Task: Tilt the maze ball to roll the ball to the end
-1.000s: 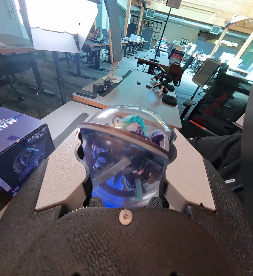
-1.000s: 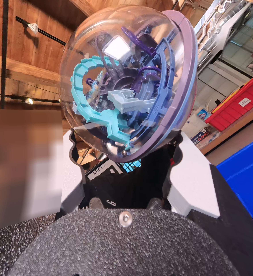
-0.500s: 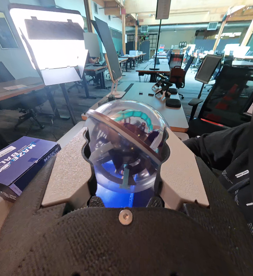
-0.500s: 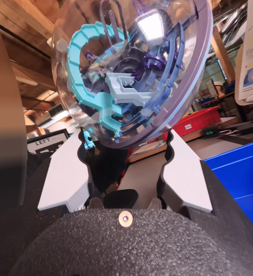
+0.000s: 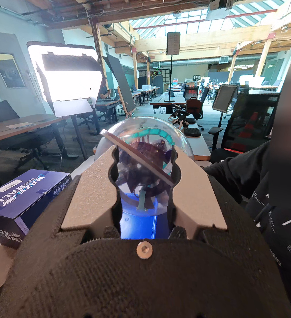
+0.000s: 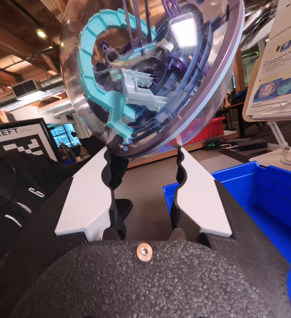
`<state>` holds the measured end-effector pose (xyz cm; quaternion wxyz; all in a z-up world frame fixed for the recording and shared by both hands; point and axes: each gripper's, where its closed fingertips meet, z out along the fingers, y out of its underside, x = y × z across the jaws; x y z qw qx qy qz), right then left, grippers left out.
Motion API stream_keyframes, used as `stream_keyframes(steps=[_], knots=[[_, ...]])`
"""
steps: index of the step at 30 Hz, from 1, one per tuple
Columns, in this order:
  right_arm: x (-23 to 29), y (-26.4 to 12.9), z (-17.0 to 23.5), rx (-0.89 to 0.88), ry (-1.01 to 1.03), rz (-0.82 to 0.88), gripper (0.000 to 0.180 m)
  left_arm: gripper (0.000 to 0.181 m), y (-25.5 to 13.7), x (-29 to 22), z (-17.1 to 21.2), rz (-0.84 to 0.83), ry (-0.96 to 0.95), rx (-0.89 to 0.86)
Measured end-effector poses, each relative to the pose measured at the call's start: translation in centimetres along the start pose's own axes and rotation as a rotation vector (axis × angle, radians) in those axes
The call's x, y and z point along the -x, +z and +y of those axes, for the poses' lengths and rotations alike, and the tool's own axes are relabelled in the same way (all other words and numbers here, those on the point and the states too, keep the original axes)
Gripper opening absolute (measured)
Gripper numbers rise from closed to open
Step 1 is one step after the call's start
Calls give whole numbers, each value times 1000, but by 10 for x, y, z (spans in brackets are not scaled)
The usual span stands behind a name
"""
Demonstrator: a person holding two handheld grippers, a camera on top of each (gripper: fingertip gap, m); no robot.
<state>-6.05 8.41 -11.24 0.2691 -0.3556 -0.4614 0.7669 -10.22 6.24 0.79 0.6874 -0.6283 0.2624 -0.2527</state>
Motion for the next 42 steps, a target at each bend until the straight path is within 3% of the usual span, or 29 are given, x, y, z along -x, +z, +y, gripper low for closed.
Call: stream_keyframes(steps=[4, 13, 22, 29, 37, 42], knots=[[-10, -2, 5, 29, -76, 89, 39, 39, -9, 7, -1, -13, 20, -72], [-8, -5, -6, -6, -231, 158, 9, 7, -15, 2, -11, 116, 3, -226], [-6, -4, -2, 49, -428, 197, 7, 8, -15, -2, -12, 151, 8, -287], [8, 6, 1, -3, -320, 87, 7, 8, 1, -5, -27, 58, 66, -241], [16, 5, -12, -38, -343, 48, 7, 8, 17, -23, -45, 80, 124, -208], [21, 5, -17, -14, -300, 36, 7, 8, 18, -13, -50, -6, 119, -205]])
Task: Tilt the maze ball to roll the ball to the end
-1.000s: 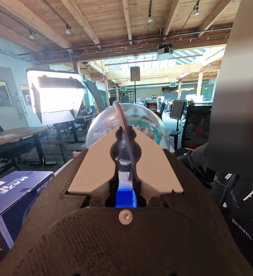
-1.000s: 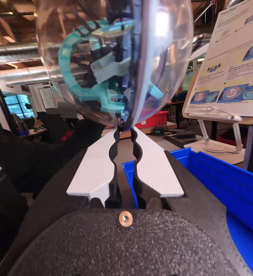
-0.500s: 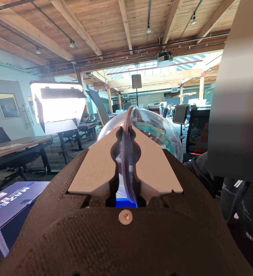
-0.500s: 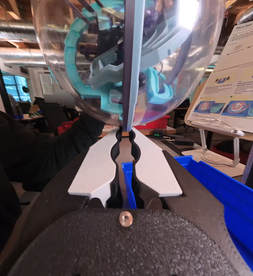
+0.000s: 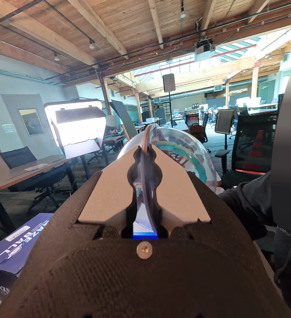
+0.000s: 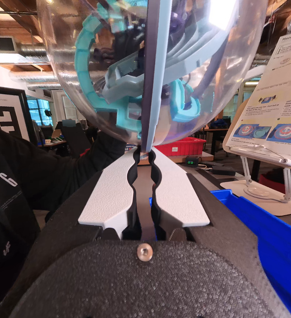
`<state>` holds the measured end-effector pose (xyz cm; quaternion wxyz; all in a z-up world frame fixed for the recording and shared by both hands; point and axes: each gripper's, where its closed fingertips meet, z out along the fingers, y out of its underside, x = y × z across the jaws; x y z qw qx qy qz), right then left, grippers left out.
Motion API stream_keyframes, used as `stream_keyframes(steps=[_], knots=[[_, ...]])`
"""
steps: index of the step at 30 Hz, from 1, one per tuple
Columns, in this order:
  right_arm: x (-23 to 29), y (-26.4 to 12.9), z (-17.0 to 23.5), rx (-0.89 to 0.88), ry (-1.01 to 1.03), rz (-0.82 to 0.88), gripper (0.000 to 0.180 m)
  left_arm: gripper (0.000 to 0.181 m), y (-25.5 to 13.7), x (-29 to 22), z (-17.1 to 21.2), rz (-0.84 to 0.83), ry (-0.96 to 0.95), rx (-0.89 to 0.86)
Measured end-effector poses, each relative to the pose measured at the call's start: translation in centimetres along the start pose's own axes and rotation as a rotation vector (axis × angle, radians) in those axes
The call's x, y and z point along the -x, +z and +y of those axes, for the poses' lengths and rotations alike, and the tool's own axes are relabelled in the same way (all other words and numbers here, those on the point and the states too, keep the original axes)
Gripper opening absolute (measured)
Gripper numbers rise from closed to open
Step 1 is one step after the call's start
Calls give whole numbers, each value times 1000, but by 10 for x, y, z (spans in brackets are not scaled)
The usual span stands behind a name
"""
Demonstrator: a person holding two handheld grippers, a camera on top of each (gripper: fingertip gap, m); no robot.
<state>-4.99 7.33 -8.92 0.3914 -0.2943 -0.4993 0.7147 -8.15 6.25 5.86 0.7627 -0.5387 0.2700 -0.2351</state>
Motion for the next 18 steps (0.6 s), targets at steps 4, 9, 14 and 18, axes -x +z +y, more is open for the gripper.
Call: stream_keyframes(steps=[4, 9, 14, 18], knots=[[11, 2, -3, 40, 88, -52, 7, 8, -9, 13, 2, -57, -46, -19], [25, 0, -7, 58, 210, -164, 7, 8, -21, 25, 9, -118, -37, -23], [25, -11, -10, 110, 218, -222, 7, 8, -32, 30, 24, -100, -131, -16], [23, -23, -15, 148, 191, -247, 7, 5, -42, 33, 43, -85, -216, -10]])
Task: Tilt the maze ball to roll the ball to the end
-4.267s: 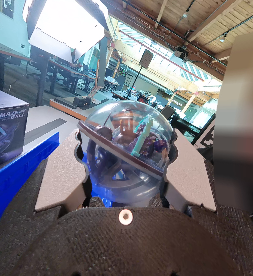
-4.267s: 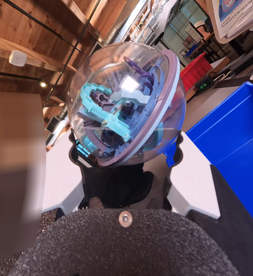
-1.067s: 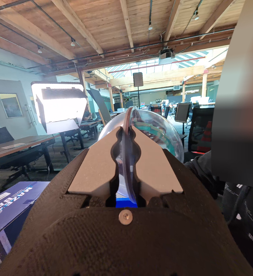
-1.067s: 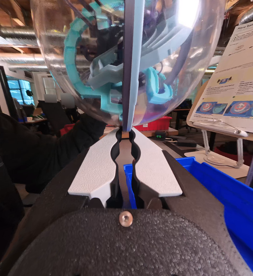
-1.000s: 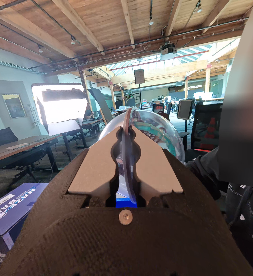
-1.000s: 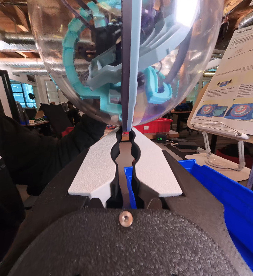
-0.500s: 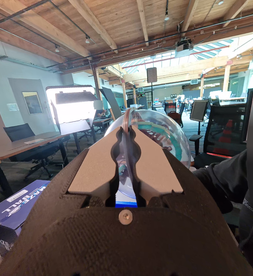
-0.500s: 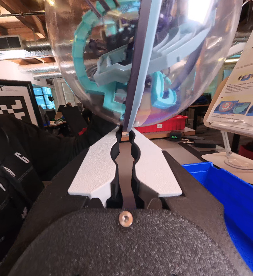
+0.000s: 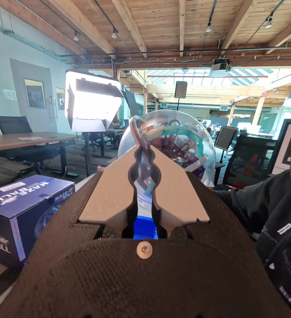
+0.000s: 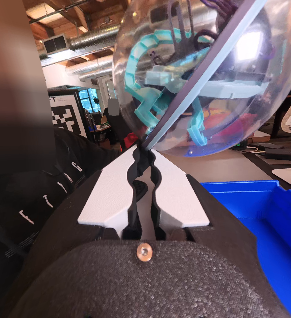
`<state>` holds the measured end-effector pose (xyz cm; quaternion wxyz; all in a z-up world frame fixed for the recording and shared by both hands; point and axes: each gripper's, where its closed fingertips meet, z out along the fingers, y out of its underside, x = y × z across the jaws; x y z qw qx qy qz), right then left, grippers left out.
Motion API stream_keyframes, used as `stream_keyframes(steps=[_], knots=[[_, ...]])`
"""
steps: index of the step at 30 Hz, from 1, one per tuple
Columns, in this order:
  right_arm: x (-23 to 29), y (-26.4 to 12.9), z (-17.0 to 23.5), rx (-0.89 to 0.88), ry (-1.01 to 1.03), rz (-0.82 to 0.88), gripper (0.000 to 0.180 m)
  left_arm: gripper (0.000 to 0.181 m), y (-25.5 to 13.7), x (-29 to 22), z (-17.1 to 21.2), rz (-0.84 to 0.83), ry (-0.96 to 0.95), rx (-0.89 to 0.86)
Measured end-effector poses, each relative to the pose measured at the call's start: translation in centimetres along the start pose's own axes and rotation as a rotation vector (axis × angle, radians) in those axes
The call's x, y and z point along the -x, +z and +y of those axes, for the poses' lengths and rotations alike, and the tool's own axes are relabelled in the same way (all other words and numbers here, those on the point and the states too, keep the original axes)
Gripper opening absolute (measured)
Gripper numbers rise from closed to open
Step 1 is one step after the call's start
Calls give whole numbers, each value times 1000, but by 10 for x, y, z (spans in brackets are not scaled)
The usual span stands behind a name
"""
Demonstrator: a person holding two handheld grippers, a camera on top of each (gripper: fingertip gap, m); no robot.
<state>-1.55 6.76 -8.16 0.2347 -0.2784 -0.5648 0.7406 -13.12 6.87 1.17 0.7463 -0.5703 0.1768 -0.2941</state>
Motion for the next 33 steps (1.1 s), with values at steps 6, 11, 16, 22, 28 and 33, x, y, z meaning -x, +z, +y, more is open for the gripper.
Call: stream_keyframes(steps=[6, 11, 16, 22, 28, 33], knots=[[-8, -24, -6, 53, -83, 49, 6, 2, -9, 4, 22, 74, -122, -42], [-24, -49, -14, 57, -146, 138, 7, 1, -5, 2, 37, 141, -126, -29], [-30, -62, -24, -11, -181, 175, 7, 0, -3, -1, 45, 185, -74, -58], [-28, -60, -26, -53, -186, 144, 6, 57, 4, -6, 48, 172, -27, -64], [-43, -53, -9, 40, -248, 197, 0, 77, 19, 15, 86, 212, -103, -71], [-63, -56, 12, 100, -213, 254, 0, 47, 35, 28, 139, 126, -43, 150]])
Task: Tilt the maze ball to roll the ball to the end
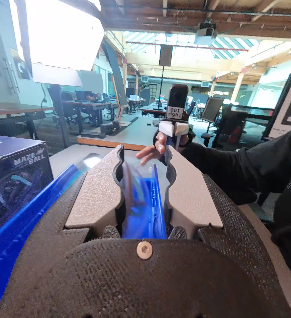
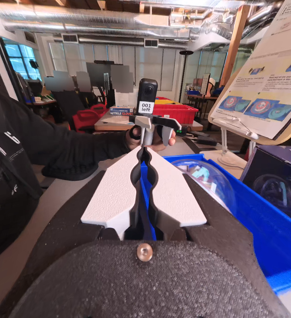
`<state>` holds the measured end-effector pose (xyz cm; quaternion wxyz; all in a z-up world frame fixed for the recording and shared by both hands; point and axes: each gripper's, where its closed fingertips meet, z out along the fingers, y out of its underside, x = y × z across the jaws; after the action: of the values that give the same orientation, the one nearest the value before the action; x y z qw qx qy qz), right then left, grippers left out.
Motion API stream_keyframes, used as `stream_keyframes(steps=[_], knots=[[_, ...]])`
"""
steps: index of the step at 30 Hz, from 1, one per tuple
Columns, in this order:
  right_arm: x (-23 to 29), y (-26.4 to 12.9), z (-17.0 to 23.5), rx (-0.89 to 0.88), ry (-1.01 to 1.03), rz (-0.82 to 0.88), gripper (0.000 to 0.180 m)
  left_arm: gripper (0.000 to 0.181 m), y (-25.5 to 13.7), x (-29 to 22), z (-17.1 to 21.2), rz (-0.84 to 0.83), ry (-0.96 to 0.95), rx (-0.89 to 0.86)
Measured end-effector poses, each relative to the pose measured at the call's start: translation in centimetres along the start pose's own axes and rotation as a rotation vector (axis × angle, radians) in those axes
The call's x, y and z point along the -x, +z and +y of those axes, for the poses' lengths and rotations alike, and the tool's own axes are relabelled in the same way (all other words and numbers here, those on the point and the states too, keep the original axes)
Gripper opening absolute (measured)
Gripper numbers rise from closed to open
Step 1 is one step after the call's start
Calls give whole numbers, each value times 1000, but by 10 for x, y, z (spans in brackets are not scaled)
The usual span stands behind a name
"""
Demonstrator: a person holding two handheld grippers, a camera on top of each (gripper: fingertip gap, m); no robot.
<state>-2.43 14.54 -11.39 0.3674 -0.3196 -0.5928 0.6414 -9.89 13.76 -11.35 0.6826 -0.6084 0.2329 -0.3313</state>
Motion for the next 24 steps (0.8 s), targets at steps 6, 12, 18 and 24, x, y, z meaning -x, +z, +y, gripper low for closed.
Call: stream_keyframes(steps=[6, 12, 18, 24], knots=[[-19, -3, 16, 60, 29, 74, 0, 58, -13, 19, 1, -95, -38, 19], [-71, -14, 43, 219, 135, 357, 4, 79, -18, 42, 9, -189, -8, 150], [-79, -17, 94, 543, 323, 431, 88, 94, -26, 66, 39, -256, 33, 392], [-101, -27, 115, 625, 461, 471, 86, 96, -26, 81, 65, -249, -3, 560]])
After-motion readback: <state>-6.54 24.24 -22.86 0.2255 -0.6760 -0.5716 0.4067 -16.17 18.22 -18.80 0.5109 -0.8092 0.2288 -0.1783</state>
